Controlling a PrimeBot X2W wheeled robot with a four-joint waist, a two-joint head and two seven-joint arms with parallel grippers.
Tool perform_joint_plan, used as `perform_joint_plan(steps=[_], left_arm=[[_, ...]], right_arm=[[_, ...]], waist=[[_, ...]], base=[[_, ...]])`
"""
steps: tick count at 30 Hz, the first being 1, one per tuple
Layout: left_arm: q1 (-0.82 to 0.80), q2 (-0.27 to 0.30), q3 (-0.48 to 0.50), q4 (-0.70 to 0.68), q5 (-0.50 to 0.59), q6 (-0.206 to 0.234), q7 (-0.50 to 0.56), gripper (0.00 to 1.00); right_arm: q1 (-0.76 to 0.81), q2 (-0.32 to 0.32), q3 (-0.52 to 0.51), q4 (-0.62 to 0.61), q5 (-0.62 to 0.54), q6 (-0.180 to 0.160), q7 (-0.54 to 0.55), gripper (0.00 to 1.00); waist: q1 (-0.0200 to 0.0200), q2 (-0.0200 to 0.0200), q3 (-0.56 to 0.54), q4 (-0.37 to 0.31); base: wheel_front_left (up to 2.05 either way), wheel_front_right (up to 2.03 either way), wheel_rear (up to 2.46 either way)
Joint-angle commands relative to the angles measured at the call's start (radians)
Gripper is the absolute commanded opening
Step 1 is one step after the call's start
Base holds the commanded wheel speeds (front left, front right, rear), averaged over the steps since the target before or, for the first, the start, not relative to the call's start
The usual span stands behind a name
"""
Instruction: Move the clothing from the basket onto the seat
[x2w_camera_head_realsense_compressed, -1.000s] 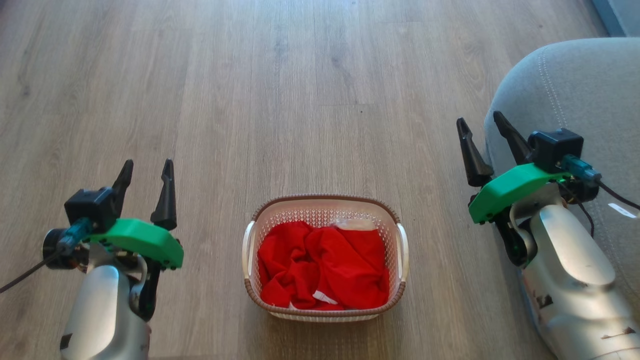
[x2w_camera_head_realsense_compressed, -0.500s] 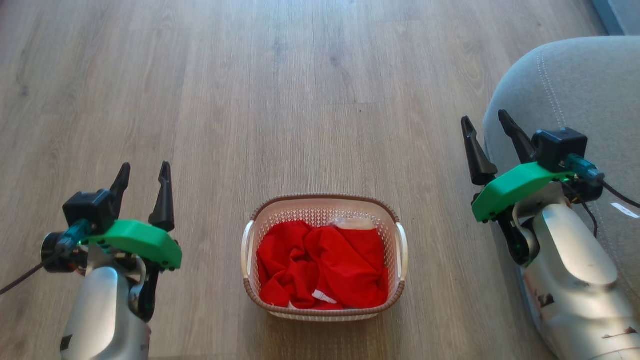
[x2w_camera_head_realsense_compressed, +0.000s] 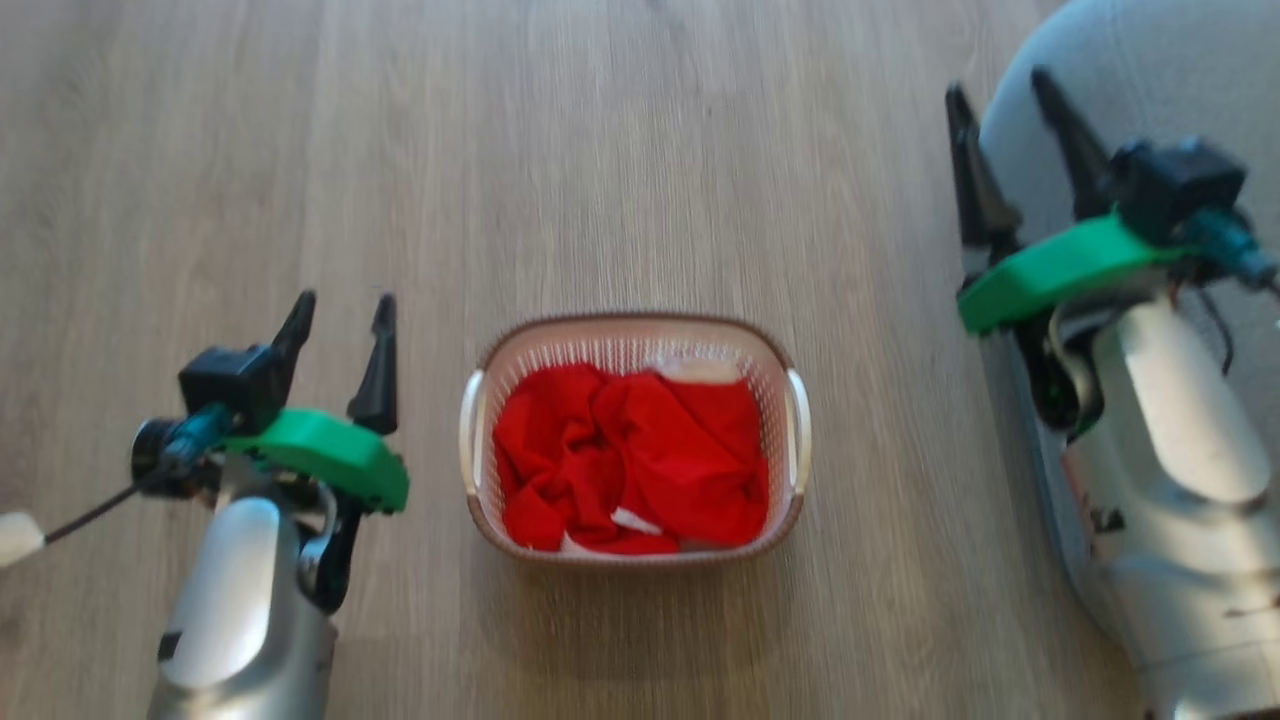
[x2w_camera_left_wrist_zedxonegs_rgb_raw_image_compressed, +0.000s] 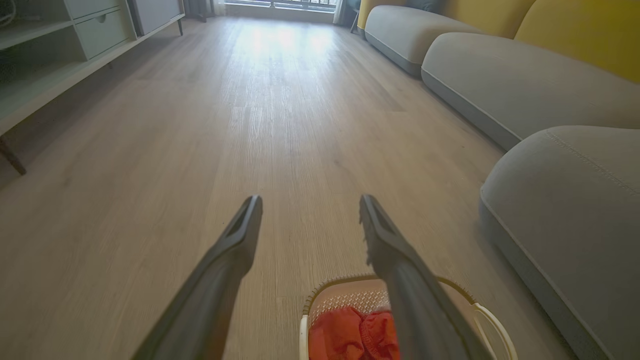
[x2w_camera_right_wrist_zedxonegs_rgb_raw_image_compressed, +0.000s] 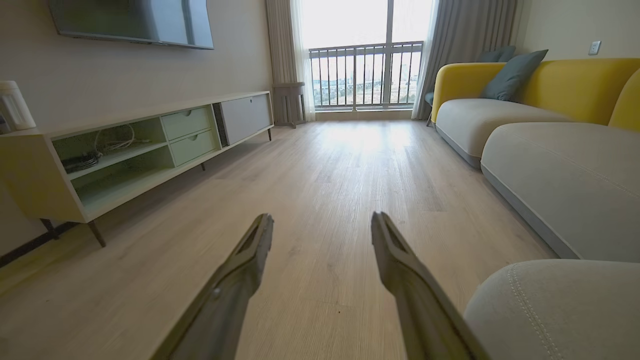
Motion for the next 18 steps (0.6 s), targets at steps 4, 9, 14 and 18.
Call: perform_joint_plan(steps=[4, 9, 14, 18], left_arm=[[-0.084, 0.011, -0.03, -0.023, -0.026, -0.001, -0.012, 1.0], [-0.156, 0.005, -0.108, -0.016, -0.064, -0.001, -0.012, 1.0], [-0.222, 0.001, -0.209, 0.002, -0.097, -0.001, -0.012, 1.0], [-0.275, -0.001, -0.333, 0.024, -0.128, -0.001, -0.012, 1.0]], right_arm=[[-0.073, 0.01, -0.001, -0.096, -0.018, 0.0, -0.009, 1.0], [-0.131, 0.009, -0.017, -0.183, -0.037, 0.0, -0.009, 1.0], [-0.183, 0.006, -0.024, -0.243, -0.052, 0.0, -0.009, 1.0], [-0.216, 0.004, -0.029, -0.269, -0.061, 0.0, -0.009, 1.0]], waist=[[-0.0001, 0.0, 0.158, -0.017], [-0.0001, 0.0, 0.302, -0.018], [-0.0001, 0.0, 0.418, -0.021], [-0.0001, 0.0, 0.491, -0.024]], base=[[0.0, 0.0, 0.0], [0.0, 0.0, 0.0], [0.0, 0.0, 0.0], [0.0, 0.0, 0.0]])
